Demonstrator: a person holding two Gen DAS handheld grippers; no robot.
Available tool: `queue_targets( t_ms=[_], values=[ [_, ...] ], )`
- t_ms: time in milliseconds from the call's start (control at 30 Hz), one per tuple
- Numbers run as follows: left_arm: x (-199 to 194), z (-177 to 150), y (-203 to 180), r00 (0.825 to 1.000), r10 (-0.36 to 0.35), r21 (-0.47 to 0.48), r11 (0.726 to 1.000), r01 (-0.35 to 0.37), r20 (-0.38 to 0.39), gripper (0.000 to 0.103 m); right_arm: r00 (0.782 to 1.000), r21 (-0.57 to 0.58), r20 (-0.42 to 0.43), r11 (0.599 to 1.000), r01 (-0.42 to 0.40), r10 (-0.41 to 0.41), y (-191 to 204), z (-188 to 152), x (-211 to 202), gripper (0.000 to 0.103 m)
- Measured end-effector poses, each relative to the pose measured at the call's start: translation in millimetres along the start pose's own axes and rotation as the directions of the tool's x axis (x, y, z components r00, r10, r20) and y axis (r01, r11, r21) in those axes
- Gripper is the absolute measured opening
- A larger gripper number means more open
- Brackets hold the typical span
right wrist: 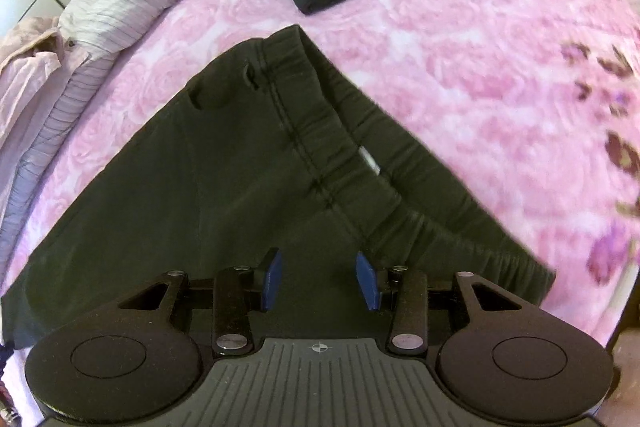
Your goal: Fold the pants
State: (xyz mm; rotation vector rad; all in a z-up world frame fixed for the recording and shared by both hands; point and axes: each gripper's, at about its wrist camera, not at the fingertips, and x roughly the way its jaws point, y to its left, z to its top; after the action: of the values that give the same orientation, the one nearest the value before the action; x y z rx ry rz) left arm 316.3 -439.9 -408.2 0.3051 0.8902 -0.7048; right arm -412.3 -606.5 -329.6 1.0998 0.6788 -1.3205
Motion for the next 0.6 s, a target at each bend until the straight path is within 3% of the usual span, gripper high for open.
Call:
queue_targets(
  t_ms=[33,67,200,333,500,600],
  values=[
    [-6.9,-3.6,5.9,0.999,0.024,-0.039,0.999,-0.023,0.027,0.025,1.0,-0.025,0.016,1.0,-0.003,0.003,-2.1,4.4,1.3,0.038],
    [-13.1,-5.9,14.2,0.999,0.03,-0.102,0.994,-0.026,0.033,0.038,1.0,-0.045,0.03,0.999,-0.007,0.008,-3.6,8.2,2.6,0.038],
    [-39.4,-16.3,39.9,1.0,0.027,-0.274,0.961,-0.026,-0.001,0.039,0.991,-0.113,0.095,0.99,-0.082,0.093,-17.3,34.6,13.4,0.038],
    [-80.9,-40.0,27.6,1.0,-0.025,-0.284,0.958,0.024,0.001,0.039,0.97,-0.176,0.124,0.967,-0.186,0.209,-24.4,64.9,37.6,0.038],
    [-121.5,-72.4,-1.0,0.995,-0.096,-0.322,0.943,0.083,-0.024,0.039,0.937,-0.234,0.085,0.921,-0.312,0.34,-32.8,111.1,81.0,0.038],
    [-144.1,-97.4,-20.5,0.994,-0.099,-0.337,0.938,0.076,-0.051,0.039,0.894,-0.22,0.038,0.876,-0.429,0.447,-45.4,133.5,102.4,0.038]
  ],
)
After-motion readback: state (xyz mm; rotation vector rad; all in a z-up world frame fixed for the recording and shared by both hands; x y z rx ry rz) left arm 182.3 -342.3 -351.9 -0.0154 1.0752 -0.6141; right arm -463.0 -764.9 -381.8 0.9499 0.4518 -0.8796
